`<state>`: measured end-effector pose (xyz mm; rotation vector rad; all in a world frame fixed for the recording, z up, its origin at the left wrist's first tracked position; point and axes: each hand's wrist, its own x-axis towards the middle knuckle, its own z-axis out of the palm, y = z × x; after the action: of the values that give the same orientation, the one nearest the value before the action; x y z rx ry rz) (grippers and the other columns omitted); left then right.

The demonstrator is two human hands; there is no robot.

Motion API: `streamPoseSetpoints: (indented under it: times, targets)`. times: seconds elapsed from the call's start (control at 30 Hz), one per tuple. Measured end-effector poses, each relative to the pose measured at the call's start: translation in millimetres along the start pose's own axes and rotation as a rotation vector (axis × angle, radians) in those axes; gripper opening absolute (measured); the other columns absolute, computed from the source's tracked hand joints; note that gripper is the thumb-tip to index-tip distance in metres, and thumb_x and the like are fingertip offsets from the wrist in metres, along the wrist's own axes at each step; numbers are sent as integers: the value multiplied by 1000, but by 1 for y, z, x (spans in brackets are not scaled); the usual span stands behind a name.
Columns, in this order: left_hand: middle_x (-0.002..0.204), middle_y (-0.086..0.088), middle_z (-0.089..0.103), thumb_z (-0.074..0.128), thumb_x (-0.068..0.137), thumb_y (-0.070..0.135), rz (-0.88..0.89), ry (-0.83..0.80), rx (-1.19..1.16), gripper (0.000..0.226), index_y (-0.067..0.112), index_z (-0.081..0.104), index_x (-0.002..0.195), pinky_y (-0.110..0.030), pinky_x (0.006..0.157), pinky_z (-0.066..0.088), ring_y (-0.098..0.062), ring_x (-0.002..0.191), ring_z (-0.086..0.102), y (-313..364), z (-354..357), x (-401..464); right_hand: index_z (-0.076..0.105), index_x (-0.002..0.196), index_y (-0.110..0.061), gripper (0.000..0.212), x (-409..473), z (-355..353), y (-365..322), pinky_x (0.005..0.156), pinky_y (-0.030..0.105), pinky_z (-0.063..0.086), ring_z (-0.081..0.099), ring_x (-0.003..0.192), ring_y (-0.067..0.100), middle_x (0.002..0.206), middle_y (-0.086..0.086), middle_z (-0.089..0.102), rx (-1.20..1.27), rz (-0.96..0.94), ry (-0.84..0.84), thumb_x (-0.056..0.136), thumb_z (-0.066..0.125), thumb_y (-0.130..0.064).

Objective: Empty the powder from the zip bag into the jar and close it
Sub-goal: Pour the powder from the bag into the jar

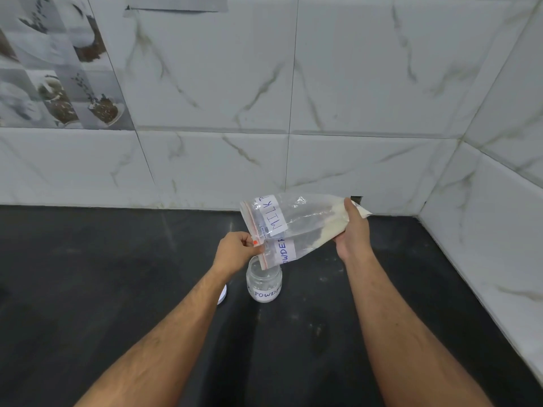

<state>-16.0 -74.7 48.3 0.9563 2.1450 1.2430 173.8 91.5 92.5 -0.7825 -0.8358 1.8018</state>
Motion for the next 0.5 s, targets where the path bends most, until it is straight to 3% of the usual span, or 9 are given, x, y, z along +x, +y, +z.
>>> streamPoseSetpoints:
  times: [0.1,0.2,0.27,0.33,0.4,0.5]
  targets:
    - [64,-6,63,83,76,18,-12,20,-23,30,-1,61,68,-28,61,48,-12,59,51,-4,0,-2,62,111,-12,19,-2,10,-1,78,33,55,68,87,19,94,4,70,-52,-43,-30,95,63,-23]
    - [68,-7,69,82,79,17,-48,13,-79,28,-6,67,76,-26,58,50,-10,58,56,-10,-1,-2,63,115,-11,24,-6,20,-1,83,37,53,67,93,22,99,7,70,-124,-86,-61,95,62,-24]
    - [76,-10,71,82,79,16,-68,-17,-112,31,-11,67,82,-29,64,54,-12,67,62,-16,-2,-2,64,110,-15,17,-9,26,-2,88,39,52,67,96,22,101,7,70,-162,-100,-79,95,62,-24]
    - [85,-9,74,80,80,11,-99,-37,-152,28,-14,68,87,-22,68,53,-13,76,66,-18,-3,-4,64,107,-17,13,-11,31,-2,91,39,52,66,98,22,102,7,69,-181,-106,-93,95,63,-23]
    - [89,-5,75,79,81,6,-126,-36,-194,20,-11,72,90,-16,67,51,-11,79,68,-20,-2,-5,63,106,-18,13,-14,36,-3,90,40,53,65,99,23,103,7,69,-203,-113,-106,94,64,-23]
    - [90,-2,76,79,81,6,-138,-31,-246,13,-2,76,90,-19,72,52,-11,84,69,-24,-1,-7,63,107,-18,14,-18,45,-2,81,35,54,67,96,22,103,7,70,-252,-129,-127,95,63,-23]
